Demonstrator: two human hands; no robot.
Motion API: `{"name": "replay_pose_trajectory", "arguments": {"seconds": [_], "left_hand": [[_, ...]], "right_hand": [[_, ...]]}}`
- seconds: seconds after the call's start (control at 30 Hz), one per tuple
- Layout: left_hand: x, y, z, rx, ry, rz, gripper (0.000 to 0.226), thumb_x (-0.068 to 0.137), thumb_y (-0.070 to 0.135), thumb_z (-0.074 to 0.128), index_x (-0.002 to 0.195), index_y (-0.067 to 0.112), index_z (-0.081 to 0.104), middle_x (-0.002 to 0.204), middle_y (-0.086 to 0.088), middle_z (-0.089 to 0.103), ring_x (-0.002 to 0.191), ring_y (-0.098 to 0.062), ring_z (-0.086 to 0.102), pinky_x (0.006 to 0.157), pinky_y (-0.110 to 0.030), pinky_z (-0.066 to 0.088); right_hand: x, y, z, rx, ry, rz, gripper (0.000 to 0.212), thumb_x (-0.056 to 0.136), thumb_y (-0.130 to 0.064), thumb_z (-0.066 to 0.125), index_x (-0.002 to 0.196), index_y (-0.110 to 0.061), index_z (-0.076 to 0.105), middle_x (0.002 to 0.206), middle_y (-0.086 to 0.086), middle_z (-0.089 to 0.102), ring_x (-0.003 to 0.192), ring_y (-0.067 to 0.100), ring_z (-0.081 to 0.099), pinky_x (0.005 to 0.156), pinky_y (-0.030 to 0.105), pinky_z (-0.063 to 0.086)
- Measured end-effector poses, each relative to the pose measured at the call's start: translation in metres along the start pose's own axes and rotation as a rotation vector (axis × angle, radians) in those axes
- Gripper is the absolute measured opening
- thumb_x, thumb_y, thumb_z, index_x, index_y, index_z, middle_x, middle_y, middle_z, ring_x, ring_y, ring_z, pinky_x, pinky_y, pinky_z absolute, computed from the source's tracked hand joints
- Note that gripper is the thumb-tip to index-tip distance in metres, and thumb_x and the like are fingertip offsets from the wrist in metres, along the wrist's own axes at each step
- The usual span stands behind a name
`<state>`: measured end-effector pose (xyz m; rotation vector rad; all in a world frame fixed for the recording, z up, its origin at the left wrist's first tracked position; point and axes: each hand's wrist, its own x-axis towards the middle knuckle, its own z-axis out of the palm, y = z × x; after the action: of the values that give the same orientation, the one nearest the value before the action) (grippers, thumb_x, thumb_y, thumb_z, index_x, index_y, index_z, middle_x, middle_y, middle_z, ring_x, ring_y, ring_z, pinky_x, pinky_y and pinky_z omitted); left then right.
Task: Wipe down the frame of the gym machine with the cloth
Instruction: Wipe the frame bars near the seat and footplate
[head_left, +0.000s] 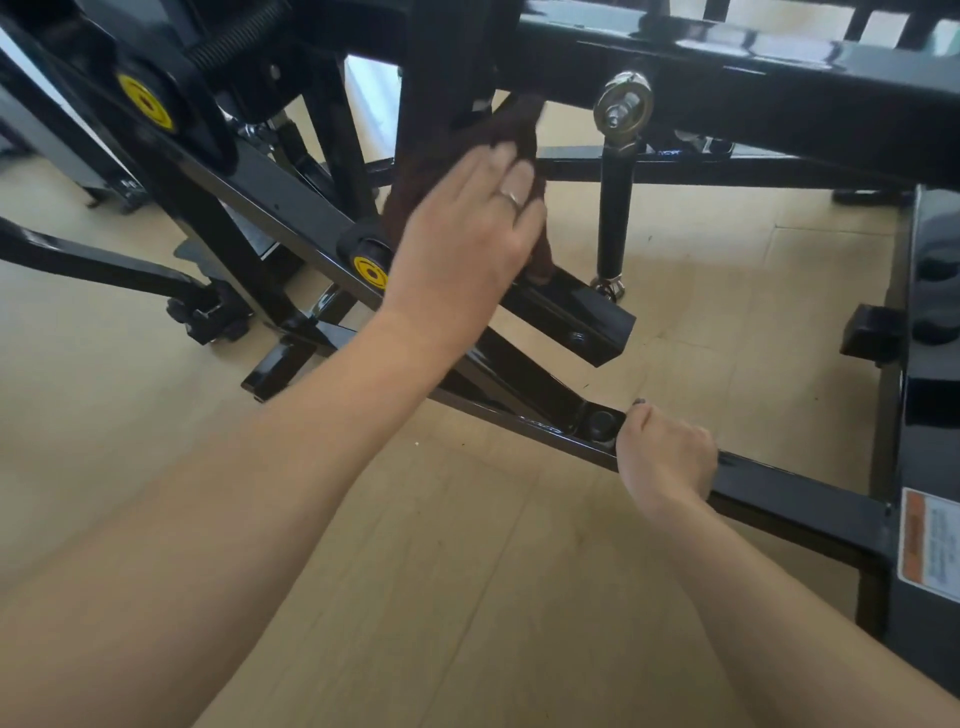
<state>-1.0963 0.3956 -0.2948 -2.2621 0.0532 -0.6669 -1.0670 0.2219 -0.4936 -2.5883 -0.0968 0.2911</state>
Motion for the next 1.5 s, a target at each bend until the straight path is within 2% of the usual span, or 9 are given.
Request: {"name": "replay_pose_trajectory", "arguments": {"seconds": [0.27, 0.47, 0.6, 0.77, 0.87, 1.13, 1.27, 1.4, 1.5], "left_hand": [[-0.008, 0.072, 0.009, -0.314, -0.288, 0.011, 0.056, 0.085, 0.013, 0.078, 0.137, 0.013, 0.057, 0.139, -0.011, 0.058, 0.129, -0.030, 0.053, 0.113, -0.039, 0.040], [-0.002, 0.004, 0.003, -0.151, -0.070, -0.009, 0.043, 0.090, 0.009, 0.072, 0.132, 0.009, 0.061, 0.140, -0.016, 0.059, 0.135, -0.032, 0.052, 0.116, -0.041, 0.038], [-0.023, 0.029, 0.012, -0.189, -0.176, 0.093, 0.040, 0.088, 0.001, 0.071, 0.127, 0.005, 0.063, 0.137, -0.018, 0.061, 0.135, -0.035, 0.051, 0.119, -0.044, 0.036], [-0.035, 0.034, 0.012, -0.380, -0.240, 0.135, 0.046, 0.086, 0.015, 0.079, 0.130, 0.015, 0.063, 0.140, -0.011, 0.061, 0.136, -0.030, 0.051, 0.115, -0.043, 0.042], [-0.045, -0.001, 0.000, -0.383, -0.186, 0.136, 0.036, 0.091, 0.012, 0.073, 0.126, 0.013, 0.066, 0.135, -0.011, 0.064, 0.132, -0.030, 0.055, 0.113, -0.043, 0.044], [-0.076, -0.077, -0.010, -0.672, -0.260, -0.473, 0.053, 0.086, 0.010, 0.071, 0.136, 0.023, 0.057, 0.140, 0.001, 0.057, 0.121, -0.024, 0.059, 0.104, -0.040, 0.052], [-0.068, -0.086, -0.001, -0.897, -0.314, -0.766, 0.052, 0.086, 0.005, 0.068, 0.133, 0.025, 0.057, 0.123, 0.002, 0.066, 0.112, -0.020, 0.062, 0.101, -0.039, 0.054], [-0.072, -0.081, 0.001, -0.751, -0.305, -0.664, 0.050, 0.087, 0.012, 0.071, 0.134, 0.020, 0.058, 0.129, 0.000, 0.063, 0.115, -0.022, 0.061, 0.101, -0.036, 0.051], [-0.079, -0.080, -0.001, -0.696, -0.258, -0.516, 0.057, 0.087, 0.010, 0.071, 0.142, 0.016, 0.056, 0.144, -0.003, 0.057, 0.127, -0.027, 0.055, 0.108, -0.040, 0.048]], "right_hand": [[0.003, 0.005, -0.004, -0.100, -0.040, -0.089, 0.037, 0.108, -0.013, 0.017, 0.088, -0.020, 0.048, 0.063, -0.007, 0.034, 0.064, 0.019, 0.035, 0.079, 0.033, 0.029], [0.006, 0.007, 0.001, -0.206, -0.059, -0.131, 0.034, 0.107, -0.012, 0.029, 0.118, -0.013, 0.062, 0.077, -0.004, 0.043, 0.069, 0.017, 0.039, 0.077, 0.033, 0.032], [0.003, 0.002, -0.004, -0.063, -0.083, -0.079, 0.034, 0.106, -0.009, 0.031, 0.126, -0.008, 0.058, 0.102, 0.006, 0.067, 0.079, 0.022, 0.049, 0.079, 0.035, 0.033], [-0.002, -0.024, -0.018, 0.286, -0.019, -0.110, 0.045, 0.111, -0.026, 0.022, 0.089, -0.009, 0.058, 0.089, 0.015, 0.064, 0.082, 0.030, 0.054, 0.081, 0.038, 0.039], [-0.014, -0.049, -0.025, 0.552, -0.059, -0.059, 0.041, 0.112, -0.032, 0.027, 0.097, -0.007, 0.057, 0.090, 0.009, 0.057, 0.084, 0.025, 0.052, 0.077, 0.037, 0.038], [-0.036, -0.075, -0.007, 0.756, -0.032, 0.068, 0.042, 0.109, -0.036, 0.034, 0.131, -0.004, 0.052, 0.119, 0.013, 0.059, 0.100, 0.025, 0.060, 0.081, 0.038, 0.049], [-0.057, -0.094, -0.007, 0.773, 0.067, -0.085, 0.036, 0.108, -0.036, 0.040, 0.135, -0.013, 0.049, 0.124, 0.006, 0.056, 0.104, 0.021, 0.062, 0.086, 0.038, 0.057], [-0.062, -0.128, -0.018, 0.637, -0.142, -0.440, 0.050, 0.110, -0.045, 0.030, 0.157, -0.026, 0.034, 0.157, -0.006, 0.041, 0.144, 0.013, 0.038, 0.111, 0.026, 0.031], [-0.051, -0.151, -0.019, 0.671, -0.308, -0.461, 0.053, 0.111, -0.045, 0.024, 0.161, -0.028, 0.028, 0.165, -0.007, 0.031, 0.152, 0.013, 0.027, 0.122, 0.031, 0.021]]}}
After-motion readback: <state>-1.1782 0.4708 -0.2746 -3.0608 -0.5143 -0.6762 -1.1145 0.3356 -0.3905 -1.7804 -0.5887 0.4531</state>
